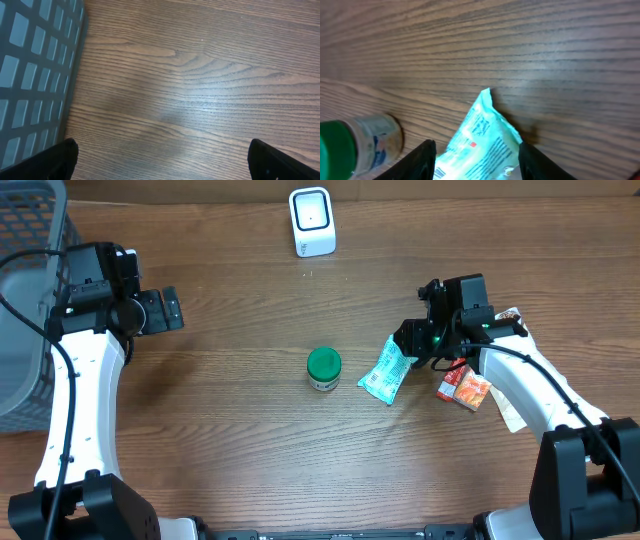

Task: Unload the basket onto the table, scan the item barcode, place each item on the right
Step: 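Grasp the teal wipes pack by its corner with the right gripper, then lift the wipes pack and carry it up toward the scanner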

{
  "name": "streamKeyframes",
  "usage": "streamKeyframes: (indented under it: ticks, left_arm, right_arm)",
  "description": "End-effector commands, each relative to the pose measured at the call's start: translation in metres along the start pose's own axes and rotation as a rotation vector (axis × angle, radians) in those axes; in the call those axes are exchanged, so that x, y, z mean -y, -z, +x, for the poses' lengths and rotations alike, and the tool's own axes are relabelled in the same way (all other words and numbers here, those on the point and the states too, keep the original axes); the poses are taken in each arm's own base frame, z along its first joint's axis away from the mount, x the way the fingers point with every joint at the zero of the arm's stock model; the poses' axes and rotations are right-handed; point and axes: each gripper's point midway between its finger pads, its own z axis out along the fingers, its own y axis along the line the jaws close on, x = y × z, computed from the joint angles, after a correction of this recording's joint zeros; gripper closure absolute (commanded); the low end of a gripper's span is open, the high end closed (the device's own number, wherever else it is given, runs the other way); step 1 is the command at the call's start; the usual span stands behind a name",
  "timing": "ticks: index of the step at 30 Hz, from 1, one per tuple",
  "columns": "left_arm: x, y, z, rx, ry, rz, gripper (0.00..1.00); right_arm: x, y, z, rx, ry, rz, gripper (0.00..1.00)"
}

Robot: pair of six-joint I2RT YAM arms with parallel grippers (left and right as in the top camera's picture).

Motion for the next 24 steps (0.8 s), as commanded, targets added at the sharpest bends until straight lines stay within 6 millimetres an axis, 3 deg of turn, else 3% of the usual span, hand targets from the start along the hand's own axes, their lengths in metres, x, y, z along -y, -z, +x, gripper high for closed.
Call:
streamKeyframes:
  ticks: [1, 13, 19, 22, 24]
  left_arm:
    - [0.001, 0.0, -0.002, 0.002, 0.008, -0.001, 0.0]
    - [0.001, 0.0, -0.002, 0.002, 0.008, -0.001, 0.0]
    - [0.001, 0.0, -0.002, 0.002, 0.008, -0.001, 0.0]
    - [0.001, 0.0, -0.002, 0.002, 0.008, -0.001, 0.0]
    - [0.001, 0.0, -0.002, 0.002, 0.008, -0.001, 0.0]
  right_arm:
    - [0.014, -0.001, 0.002, -0.004, 0.031, 0.044, 0.45]
    - [0.033, -0.039, 0.036, -0.157, 0.004, 0.063, 0.49]
    - [0.038, -0.05, 0.055, -0.233, -0.018, 0.068, 0.63]
    - [0.038, -0.05, 0.056, -0.237, -0.019, 0.068, 0.8]
    - [0.036, -0.05, 0.052, -0.225, -0.016, 0.059, 0.85]
